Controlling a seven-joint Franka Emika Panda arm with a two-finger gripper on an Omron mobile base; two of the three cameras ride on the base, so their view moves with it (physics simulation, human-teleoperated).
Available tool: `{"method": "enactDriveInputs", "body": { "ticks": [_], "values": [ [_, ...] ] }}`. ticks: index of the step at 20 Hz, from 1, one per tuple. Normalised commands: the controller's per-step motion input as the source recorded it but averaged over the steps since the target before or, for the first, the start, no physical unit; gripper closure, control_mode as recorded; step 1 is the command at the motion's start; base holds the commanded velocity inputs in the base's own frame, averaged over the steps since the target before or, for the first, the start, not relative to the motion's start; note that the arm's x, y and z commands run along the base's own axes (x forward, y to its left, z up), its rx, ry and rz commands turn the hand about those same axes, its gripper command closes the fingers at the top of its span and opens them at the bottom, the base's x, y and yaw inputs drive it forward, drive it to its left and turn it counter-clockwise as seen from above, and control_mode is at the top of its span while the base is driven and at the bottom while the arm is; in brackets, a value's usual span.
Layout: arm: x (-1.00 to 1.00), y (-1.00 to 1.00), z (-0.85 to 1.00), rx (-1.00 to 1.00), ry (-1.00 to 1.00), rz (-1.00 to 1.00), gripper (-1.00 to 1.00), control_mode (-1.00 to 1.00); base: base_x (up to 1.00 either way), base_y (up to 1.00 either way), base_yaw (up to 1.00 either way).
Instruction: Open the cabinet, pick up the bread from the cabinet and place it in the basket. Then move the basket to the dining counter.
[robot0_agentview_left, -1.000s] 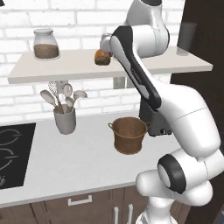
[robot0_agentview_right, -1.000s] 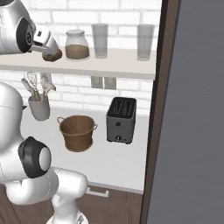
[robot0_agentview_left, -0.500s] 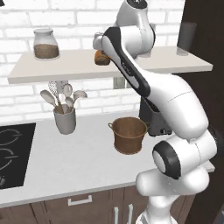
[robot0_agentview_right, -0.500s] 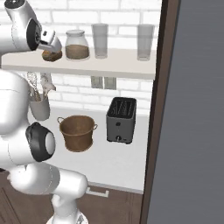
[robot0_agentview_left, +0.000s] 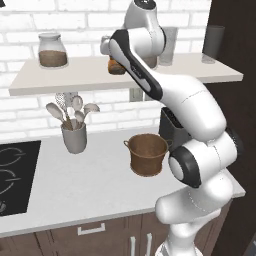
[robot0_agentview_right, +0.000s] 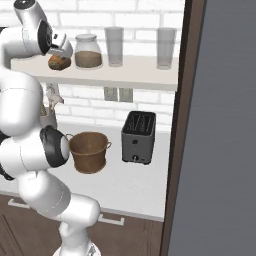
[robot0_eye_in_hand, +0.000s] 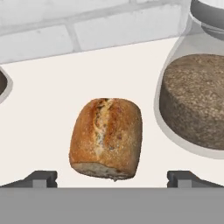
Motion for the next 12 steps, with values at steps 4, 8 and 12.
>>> {"method": "enactDriveInputs", "body": {
  "ticks": [4, 8, 12],
  "values": [
    [0.06, 0.0, -0.15, 0.0, 0.0, 0.0, -1.0, -1.0, 0.0, 0.0, 0.0],
    [0.01, 0.0, -0.24, 0.0, 0.0, -0.01, -1.0, -1.0, 0.0, 0.0, 0.0],
    [0.11, 0.0, -0.21, 0.0, 0.0, -0.02, -1.0, -1.0, 0.0, 0.0, 0.0]
  ]
}}
